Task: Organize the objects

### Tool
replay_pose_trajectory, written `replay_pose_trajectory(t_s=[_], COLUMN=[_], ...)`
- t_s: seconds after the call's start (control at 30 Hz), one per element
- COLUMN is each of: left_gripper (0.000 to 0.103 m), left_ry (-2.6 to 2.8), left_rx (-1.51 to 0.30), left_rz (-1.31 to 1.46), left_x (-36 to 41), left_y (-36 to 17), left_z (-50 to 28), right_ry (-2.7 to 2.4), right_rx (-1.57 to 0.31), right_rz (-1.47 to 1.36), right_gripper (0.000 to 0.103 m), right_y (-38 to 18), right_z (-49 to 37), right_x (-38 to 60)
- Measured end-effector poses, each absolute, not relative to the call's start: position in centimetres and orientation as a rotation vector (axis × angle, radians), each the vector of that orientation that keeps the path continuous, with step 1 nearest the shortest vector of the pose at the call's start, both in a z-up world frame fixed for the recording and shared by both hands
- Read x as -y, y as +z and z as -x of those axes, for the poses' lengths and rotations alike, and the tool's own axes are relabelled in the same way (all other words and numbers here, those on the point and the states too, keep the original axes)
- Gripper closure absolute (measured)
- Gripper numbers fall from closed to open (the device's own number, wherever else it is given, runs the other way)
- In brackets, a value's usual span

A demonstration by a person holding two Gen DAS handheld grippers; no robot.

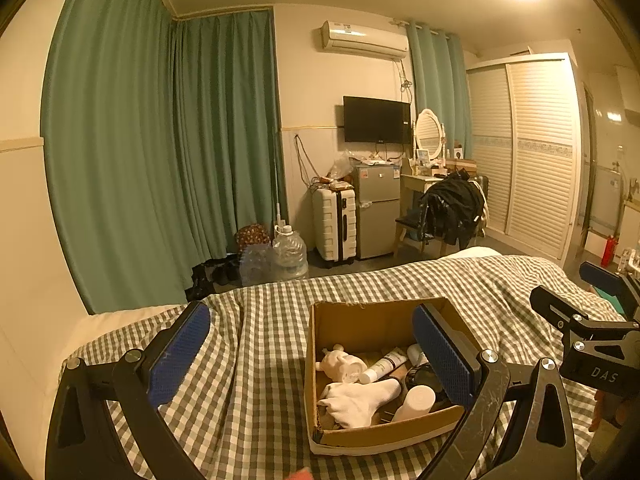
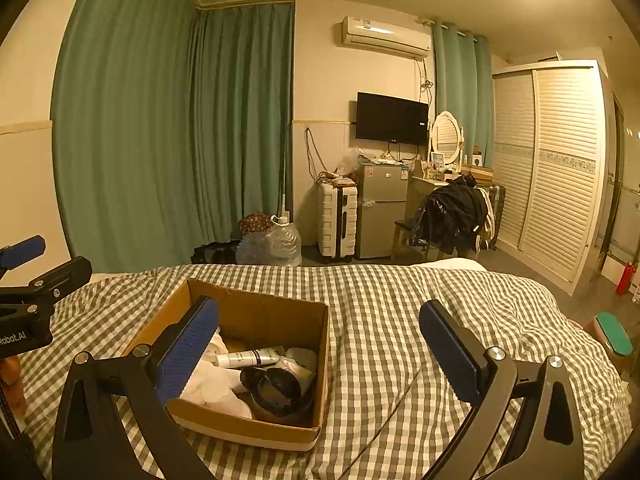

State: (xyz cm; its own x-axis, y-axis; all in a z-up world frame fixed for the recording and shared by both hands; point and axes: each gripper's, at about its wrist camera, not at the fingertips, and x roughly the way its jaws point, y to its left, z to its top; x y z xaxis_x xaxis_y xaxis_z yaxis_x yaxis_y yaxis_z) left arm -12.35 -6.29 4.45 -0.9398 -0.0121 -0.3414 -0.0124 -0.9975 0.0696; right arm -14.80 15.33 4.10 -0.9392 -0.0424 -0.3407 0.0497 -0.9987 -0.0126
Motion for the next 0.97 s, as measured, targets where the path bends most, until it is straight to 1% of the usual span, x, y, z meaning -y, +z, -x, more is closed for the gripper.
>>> replay_pose_trajectory(t_s=[0.97], left_gripper=[0.000], left_ry=[3.080], left_rx=[-0.103], left_rz=[0.558], left_x=[6.24], left_y=[4.56], left_z=[12.18], right_ry=[-3.030], right_rx=[-0.037], right_rz=[-0.571], right_gripper=[0.002], right_y=[3.75], right_z=[15.10], right_x=[-15.04])
